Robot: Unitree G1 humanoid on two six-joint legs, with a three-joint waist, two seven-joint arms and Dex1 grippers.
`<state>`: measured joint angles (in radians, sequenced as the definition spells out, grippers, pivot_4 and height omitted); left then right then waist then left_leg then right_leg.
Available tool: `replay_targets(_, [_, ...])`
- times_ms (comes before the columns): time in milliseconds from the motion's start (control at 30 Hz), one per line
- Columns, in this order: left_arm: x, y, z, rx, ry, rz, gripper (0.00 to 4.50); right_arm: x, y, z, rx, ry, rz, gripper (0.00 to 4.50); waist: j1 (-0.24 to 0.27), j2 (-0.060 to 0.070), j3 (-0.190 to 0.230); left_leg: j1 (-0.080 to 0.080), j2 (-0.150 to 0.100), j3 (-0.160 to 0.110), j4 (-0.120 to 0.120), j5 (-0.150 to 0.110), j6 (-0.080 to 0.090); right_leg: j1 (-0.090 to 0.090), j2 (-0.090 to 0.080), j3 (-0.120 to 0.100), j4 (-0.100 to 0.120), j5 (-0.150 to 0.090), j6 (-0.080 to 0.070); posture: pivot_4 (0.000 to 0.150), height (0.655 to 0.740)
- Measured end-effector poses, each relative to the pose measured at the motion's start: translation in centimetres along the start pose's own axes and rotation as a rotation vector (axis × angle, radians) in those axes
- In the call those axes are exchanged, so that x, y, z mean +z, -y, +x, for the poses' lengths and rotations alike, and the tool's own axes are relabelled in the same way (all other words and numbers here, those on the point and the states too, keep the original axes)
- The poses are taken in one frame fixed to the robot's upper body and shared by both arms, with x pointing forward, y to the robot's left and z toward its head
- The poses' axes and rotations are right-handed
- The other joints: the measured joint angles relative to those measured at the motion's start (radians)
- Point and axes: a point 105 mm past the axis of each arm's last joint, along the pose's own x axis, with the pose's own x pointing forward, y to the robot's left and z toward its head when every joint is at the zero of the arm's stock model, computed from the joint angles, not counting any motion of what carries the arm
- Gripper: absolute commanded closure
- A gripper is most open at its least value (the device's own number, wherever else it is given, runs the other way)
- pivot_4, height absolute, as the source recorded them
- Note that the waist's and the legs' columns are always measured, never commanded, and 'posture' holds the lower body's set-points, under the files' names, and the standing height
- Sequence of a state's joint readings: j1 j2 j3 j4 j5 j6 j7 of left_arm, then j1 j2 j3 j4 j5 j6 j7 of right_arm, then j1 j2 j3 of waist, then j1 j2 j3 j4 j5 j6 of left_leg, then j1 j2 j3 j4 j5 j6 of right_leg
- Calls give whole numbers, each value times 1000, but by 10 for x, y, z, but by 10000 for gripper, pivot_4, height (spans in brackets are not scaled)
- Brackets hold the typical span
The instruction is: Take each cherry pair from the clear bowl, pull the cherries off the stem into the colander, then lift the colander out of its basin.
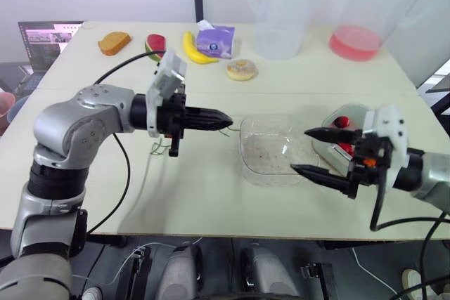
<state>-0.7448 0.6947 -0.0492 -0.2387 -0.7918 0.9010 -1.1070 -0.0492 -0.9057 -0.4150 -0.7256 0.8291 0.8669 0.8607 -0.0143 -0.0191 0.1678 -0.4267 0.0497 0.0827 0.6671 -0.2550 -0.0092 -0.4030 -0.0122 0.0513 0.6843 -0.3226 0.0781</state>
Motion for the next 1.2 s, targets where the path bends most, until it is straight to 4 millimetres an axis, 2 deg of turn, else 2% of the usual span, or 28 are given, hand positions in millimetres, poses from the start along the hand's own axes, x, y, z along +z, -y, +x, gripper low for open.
replay_targets(100, [-12, -5, -9, 62, -26, -27, 45000, -12, -5, 4, 35, -50, -33, 389, -3, 0, 0, 0, 0, 0, 0, 0, 0, 0, 0, 0, 0, 0, 0, 1500, 7400])
replay_targets(300, [-23, -18, -38, 244, -29, -66, 45000, -5, -5, 6, 48, -17, -82, 389, -1, 0, 0, 1, 1, 0, 0, 0, 0, 0, 0, 0, 0, 0, 0, 1500, 7400])
replay_targets(333, [-28, -23, -47, 303, -30, -74, 45000, -4, -4, 7, 51, -10, -84, 389, 0, 0, 0, 1, 0, 0, 0, 0, 0, 0, -1, 0, 0, 0, 0, 1500, 7400])
replay_targets(467, [-63, -47, -86, 524, -30, -200, 45000, 2, 1, 7, 44, -10, -66, 389, 0, 0, 0, 1, 1, 0, 0, 0, 0, 0, -2, -1, 0, 0, 0, 1500, 7400])
replay_targets(633, [-88, -61, -112, 657, -24, -243, 45000, 8, 3, 10, 48, -2, -53, 389, 3, -1, 0, 1, 0, 0, 0, 0, 1, 0, -4, -1, 0, 0, 0, 1500, 7400])
replay_targets(700, [-101, -64, -119, 681, -26, -266, 45000, 8, 3, 11, 47, -3, -43, 389, 3, -1, 0, 1, 0, 0, 0, 0, 1, 0, -4, -1, 0, 0, 0, 1500, 7400])
replay_targets(867, [-112, -67, -124, 695, -29, -279, 45000, 9, 4, 12, 37, 0, -39, 389, 2, -1, 0, 1, 0, 0, 0, 0, 1, 0, -4, -1, 0, 0, 0, 1500, 7400])
replay_targets(1200, [-137, -70, -123, 692, -84, -280, 45000, 5, 3, 12, 30, -5, -13, 389, 1, -1, 0, 1, 0, 0, 0, 0, 1, 0, -4, -1, 0, 0, 0, 1500, 7400])
